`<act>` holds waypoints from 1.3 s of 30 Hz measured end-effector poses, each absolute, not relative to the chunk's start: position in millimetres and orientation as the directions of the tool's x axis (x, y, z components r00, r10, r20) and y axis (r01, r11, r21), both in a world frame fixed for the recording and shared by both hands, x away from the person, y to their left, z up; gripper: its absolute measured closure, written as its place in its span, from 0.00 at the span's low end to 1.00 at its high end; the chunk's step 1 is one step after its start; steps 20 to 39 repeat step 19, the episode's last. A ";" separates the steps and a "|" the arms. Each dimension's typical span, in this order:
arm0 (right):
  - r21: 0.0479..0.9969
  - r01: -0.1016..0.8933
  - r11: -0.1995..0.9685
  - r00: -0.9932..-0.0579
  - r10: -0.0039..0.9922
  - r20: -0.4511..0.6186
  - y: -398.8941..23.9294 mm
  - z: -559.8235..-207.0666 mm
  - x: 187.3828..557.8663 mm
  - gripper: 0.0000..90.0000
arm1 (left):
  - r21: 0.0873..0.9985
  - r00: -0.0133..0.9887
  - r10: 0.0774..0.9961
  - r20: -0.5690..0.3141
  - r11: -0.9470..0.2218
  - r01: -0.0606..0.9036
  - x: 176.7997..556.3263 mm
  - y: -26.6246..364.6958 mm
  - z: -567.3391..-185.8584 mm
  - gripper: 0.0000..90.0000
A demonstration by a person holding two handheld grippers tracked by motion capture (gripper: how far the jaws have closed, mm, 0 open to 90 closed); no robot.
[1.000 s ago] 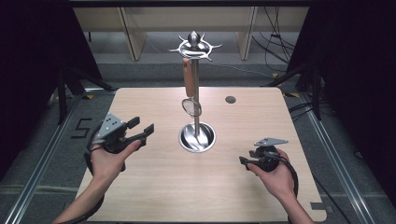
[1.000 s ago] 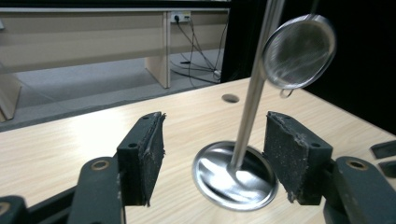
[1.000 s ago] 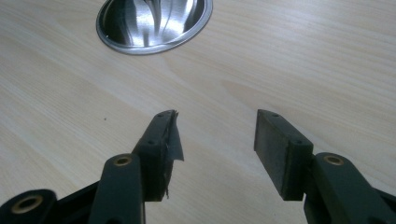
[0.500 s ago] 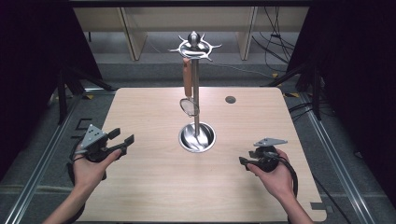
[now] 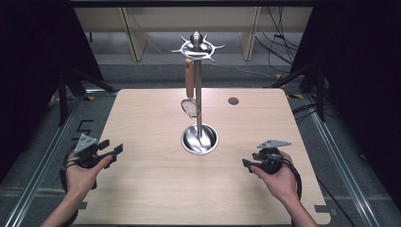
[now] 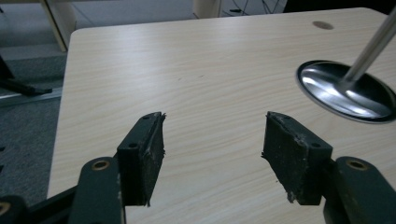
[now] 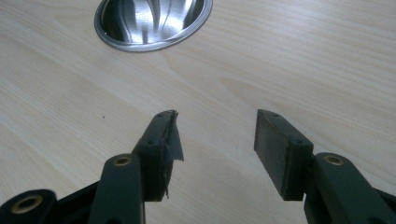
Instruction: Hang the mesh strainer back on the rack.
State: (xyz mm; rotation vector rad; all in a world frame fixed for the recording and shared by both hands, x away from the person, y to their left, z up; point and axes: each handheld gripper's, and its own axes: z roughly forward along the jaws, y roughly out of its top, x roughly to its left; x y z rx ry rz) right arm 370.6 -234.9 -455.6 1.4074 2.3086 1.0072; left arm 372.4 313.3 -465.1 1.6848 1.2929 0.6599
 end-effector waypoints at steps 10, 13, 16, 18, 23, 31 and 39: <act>0.671 0.680 0.297 -0.502 0.855 0.131 -232.8 -456.2 370.3 0.55 | 0.848 0.327 0.940 -0.097 -0.094 0.522 373.1 316.2 -478.6 0.42; 0.662 0.684 0.306 -0.501 0.857 0.122 -233.2 -455.8 370.1 0.55 | 0.845 0.331 0.940 -0.079 -0.113 0.523 371.8 316.3 -477.8 0.42; 0.664 0.682 0.307 -0.499 0.859 0.115 -232.9 -455.6 369.8 0.55 | 0.840 0.338 0.937 -0.082 -0.118 0.530 371.5 314.6 -480.2 0.42; 0.676 0.660 0.328 -0.516 0.852 0.091 -233.6 -457.4 370.6 0.55 | 0.838 0.343 0.936 -0.079 -0.124 0.531 371.3 312.7 -480.5 0.42; 0.665 0.678 0.315 -0.505 0.856 0.109 -232.1 -456.2 369.2 0.55 | 0.839 0.343 0.936 -0.078 -0.124 0.530 371.1 312.0 -480.1 0.42; 0.665 0.678 0.315 -0.505 0.856 0.109 -232.1 -456.2 369.2 0.55 | 0.839 0.343 0.936 -0.078 -0.124 0.530 371.1 312.0 -480.1 0.42; 0.665 0.678 0.315 -0.505 0.856 0.109 -232.1 -456.2 369.2 0.55 | 0.839 0.343 0.936 -0.078 -0.124 0.530 371.1 312.0 -480.1 0.42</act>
